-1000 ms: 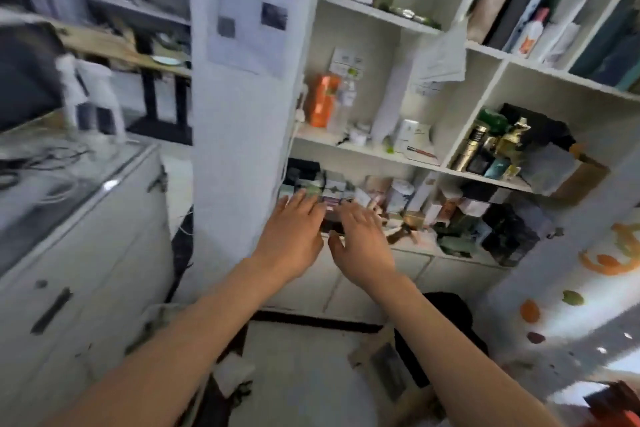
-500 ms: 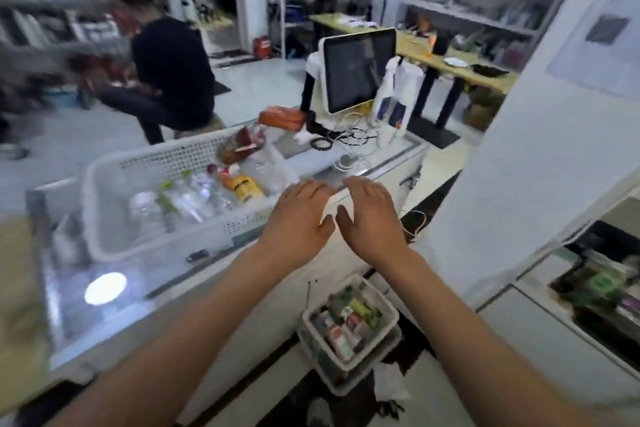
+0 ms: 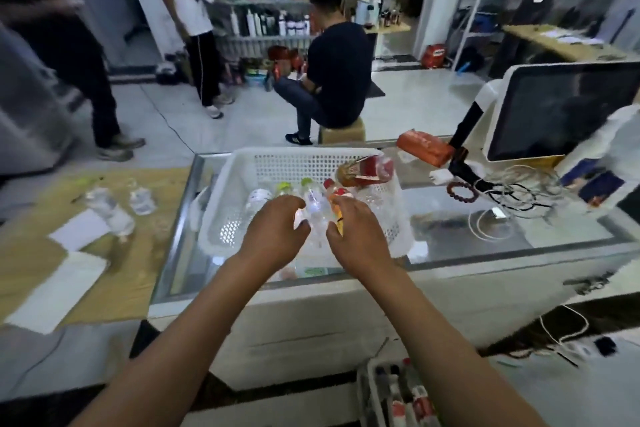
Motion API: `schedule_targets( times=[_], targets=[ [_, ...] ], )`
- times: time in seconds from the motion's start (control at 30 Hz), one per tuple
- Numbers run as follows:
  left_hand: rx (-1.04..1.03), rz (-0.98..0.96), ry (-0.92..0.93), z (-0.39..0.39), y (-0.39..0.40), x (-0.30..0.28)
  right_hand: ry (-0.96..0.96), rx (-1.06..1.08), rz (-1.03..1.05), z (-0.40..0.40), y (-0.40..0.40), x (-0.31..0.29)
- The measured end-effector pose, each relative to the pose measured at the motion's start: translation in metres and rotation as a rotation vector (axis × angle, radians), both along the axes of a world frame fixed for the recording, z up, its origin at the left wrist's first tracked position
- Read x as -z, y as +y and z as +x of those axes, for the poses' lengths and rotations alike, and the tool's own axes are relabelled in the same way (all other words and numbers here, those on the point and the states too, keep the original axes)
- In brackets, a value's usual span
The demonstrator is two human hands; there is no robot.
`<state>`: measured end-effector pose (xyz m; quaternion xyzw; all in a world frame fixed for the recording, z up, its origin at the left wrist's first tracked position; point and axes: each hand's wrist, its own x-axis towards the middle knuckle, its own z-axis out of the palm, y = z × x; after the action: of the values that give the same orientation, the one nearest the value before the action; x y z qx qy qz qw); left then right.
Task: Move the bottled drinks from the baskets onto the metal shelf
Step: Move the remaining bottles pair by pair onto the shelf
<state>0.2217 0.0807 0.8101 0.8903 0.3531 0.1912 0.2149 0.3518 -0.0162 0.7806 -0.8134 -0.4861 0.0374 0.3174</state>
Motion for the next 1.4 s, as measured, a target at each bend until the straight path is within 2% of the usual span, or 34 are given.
schedule_targets(
  times=[0.13,0.3,0.53,0.7,1.0,1.23,1.33,1.4],
  targets=[
    [-0.166,-0.102,0.059,-0.012,0.039,0.024,0.074,-0.087,-0.075,-0.001,0.04,0.017],
    [-0.293,-0.251,0.119,-0.021,0.09,0.053,0.147,-0.073,-0.196,0.0,0.093,0.037],
    [-0.289,-0.337,0.255,-0.007,0.139,0.082,0.187,0.014,-0.436,0.003,0.144,0.069],
    [-0.258,-0.308,0.345,0.013,0.155,0.099,0.121,0.061,-0.53,0.007,0.163,0.087],
    [-0.391,-0.349,0.435,0.032,0.171,0.115,-0.038,0.085,-0.648,0.007,0.191,0.09],
    [-0.498,-0.606,0.211,0.036,0.175,0.13,-0.192,0.026,-0.757,-0.002,0.196,0.102],
    [-0.513,-0.696,0.148,0.034,0.179,0.132,-0.119,0.023,-0.722,0.001,0.195,0.101],
    [-0.503,-0.748,0.113,0.032,0.181,0.132,0.011,0.032,-0.665,0.007,0.191,0.1]
  ],
)
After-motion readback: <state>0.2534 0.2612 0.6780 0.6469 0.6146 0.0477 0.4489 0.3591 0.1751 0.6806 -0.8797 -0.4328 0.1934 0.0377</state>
